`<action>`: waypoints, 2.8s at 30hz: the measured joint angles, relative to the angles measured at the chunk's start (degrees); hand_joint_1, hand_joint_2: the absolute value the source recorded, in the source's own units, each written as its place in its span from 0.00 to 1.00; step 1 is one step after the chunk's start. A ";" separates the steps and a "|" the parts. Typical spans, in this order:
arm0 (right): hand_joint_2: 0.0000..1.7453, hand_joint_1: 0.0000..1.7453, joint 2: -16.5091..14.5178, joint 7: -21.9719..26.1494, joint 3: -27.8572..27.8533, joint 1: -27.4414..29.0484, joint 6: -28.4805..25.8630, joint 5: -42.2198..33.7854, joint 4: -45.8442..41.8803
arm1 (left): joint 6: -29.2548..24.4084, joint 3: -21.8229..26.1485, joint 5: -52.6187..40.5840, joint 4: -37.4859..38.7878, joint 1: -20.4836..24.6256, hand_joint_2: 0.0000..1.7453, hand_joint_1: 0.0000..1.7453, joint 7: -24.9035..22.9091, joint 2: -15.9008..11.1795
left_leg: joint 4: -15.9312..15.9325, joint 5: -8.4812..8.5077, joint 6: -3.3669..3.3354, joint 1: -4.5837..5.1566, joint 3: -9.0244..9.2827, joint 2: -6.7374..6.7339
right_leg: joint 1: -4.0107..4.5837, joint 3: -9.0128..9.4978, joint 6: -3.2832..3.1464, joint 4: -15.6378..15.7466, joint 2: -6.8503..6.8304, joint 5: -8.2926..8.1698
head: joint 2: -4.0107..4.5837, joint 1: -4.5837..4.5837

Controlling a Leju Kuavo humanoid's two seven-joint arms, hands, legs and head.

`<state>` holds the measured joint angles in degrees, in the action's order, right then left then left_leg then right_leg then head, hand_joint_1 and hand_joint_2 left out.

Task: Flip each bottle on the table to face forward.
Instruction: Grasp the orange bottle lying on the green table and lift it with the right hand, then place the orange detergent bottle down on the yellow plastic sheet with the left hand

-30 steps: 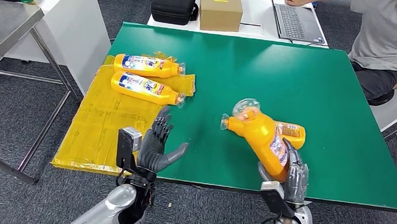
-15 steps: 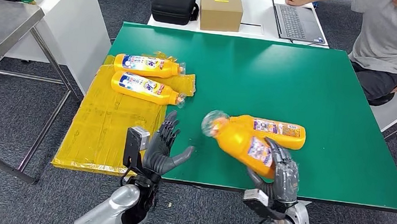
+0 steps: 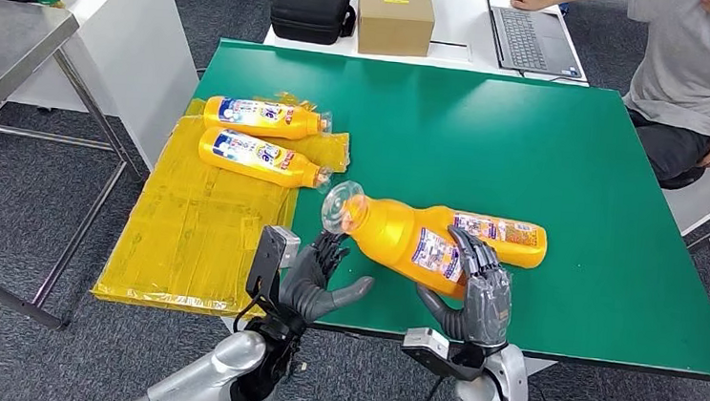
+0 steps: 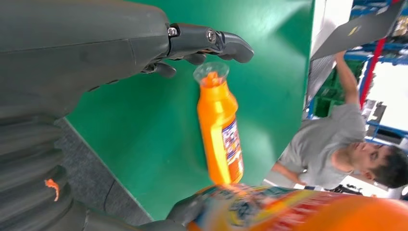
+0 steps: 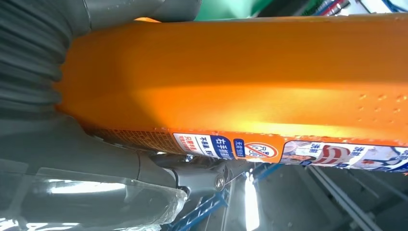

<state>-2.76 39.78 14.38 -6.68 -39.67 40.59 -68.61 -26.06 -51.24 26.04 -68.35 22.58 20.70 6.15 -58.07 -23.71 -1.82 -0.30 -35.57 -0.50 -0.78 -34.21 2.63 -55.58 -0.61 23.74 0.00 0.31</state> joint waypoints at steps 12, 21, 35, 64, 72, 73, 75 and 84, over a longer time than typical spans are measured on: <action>1.00 1.00 -4.79 0.00 -1.59 -4.01 0.00 -0.91 0.81 | 1.94 -1.65 1.46 -3.43 0.69 1.00 0.00 -0.16 -0.10 | 0.00 0.02 0.00 0.00 -0.02 0.01 | -0.01 0.00 0.00 -0.01 -0.01 0.00 | 0.00 -0.01; 1.00 1.00 -5.78 0.00 -1.86 -4.83 0.00 -1.43 1.97 | 2.06 -2.00 1.85 -7.04 0.69 1.00 0.00 0.31 -0.71 | 0.00 0.02 0.01 0.00 -0.03 0.01 | 0.00 -0.02 0.00 -0.01 -0.01 0.00 | 0.00 0.00; 1.00 1.00 -5.89 0.00 -2.24 -5.06 0.00 -1.54 2.46 | 1.43 -2.18 1.57 -7.76 0.66 1.00 0.00 1.02 -0.90 | 0.00 0.02 0.01 0.00 -0.03 0.01 | 0.00 -0.02 0.00 -0.01 -0.01 0.00 | 0.00 -0.01; 1.00 1.00 -9.21 0.00 0.05 -3.90 -0.37 -4.44 6.27 | -13.92 1.82 -6.93 -10.68 0.68 1.00 0.00 14.54 2.20 | 0.00 0.02 0.01 0.01 -0.06 0.02 | -0.02 -0.06 0.00 -0.01 -0.01 0.00 | 0.00 -0.01; 1.00 1.00 -9.49 0.00 0.05 -4.41 -0.37 -1.61 6.45 | -13.10 0.96 -4.90 -10.68 0.88 1.00 0.00 13.71 2.54 | 0.00 0.02 0.01 0.01 -0.06 0.01 | -0.01 -0.06 0.00 -0.01 -0.01 0.00 | 0.00 0.00; 1.00 1.00 -9.62 0.00 0.05 -5.11 -0.37 -0.37 6.68 | -12.44 0.17 -3.68 -10.67 1.15 1.00 0.00 13.00 2.64 | 0.00 0.02 0.01 0.00 -0.06 0.01 | -0.01 -0.06 0.00 -0.01 -0.01 0.00 | 0.00 0.00; 1.00 1.00 -9.73 0.00 0.16 -6.69 -0.37 0.91 7.26 | -11.32 -1.32 -2.06 -10.66 1.74 1.00 0.00 11.90 2.76 | 0.00 0.03 0.01 0.00 -0.06 0.01 | 0.00 -0.06 0.00 -0.02 -0.01 0.00 | 0.00 0.00; 1.00 1.00 -9.67 0.00 0.55 -8.94 -0.40 1.09 8.82 | -9.63 -3.65 -0.92 -10.49 2.92 1.00 0.00 11.89 2.63 | 0.00 0.03 0.01 0.00 -0.07 0.02 | -0.01 -0.06 0.00 -0.02 -0.02 0.00 | 0.00 0.00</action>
<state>-12.43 39.78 14.92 -15.62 -40.07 41.68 -59.78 -35.69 -54.88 25.11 -78.84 25.50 32.59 8.78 -58.07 -23.68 -1.81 -0.30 -35.64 -0.49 -0.79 -34.27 2.63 -55.60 -0.62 23.74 0.00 0.31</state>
